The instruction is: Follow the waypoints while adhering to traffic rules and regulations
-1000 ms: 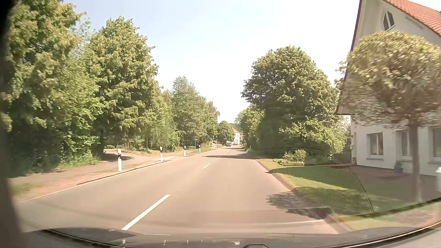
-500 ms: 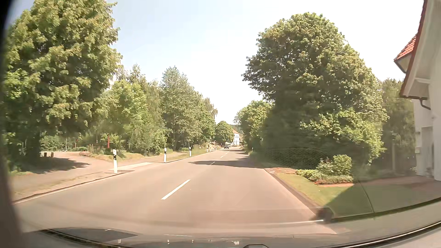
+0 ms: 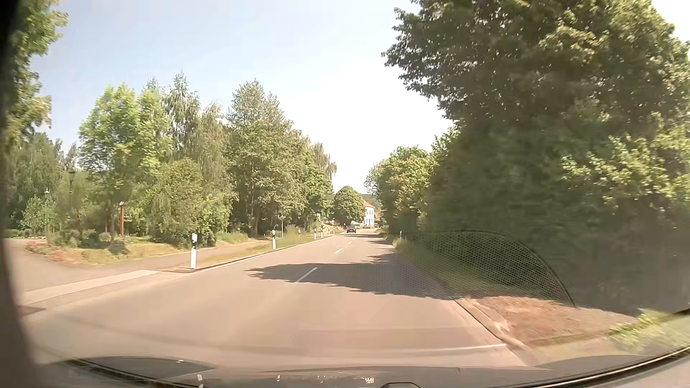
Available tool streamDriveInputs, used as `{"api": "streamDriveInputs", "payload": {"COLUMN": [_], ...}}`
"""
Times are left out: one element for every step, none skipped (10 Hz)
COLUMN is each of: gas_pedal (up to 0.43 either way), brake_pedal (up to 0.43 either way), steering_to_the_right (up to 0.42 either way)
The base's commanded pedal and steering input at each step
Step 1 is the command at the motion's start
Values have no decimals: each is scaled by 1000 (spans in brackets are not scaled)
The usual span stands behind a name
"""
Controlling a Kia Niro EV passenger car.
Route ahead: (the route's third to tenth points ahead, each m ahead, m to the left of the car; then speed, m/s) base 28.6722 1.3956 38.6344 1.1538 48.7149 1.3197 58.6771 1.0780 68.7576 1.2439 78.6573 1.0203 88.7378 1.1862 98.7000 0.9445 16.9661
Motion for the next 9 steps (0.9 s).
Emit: {"api": "streamDriveInputs", "payload": {"gas_pedal": [209, 220, 220, 220, 220, 220, 220, 220, 220], "brake_pedal": [0, 0, 0, 0, 0, 0, 0, 0, 0], "steering_to_the_right": [0, 0, 0, 0, 0, 0, 0, 0, 0]}}
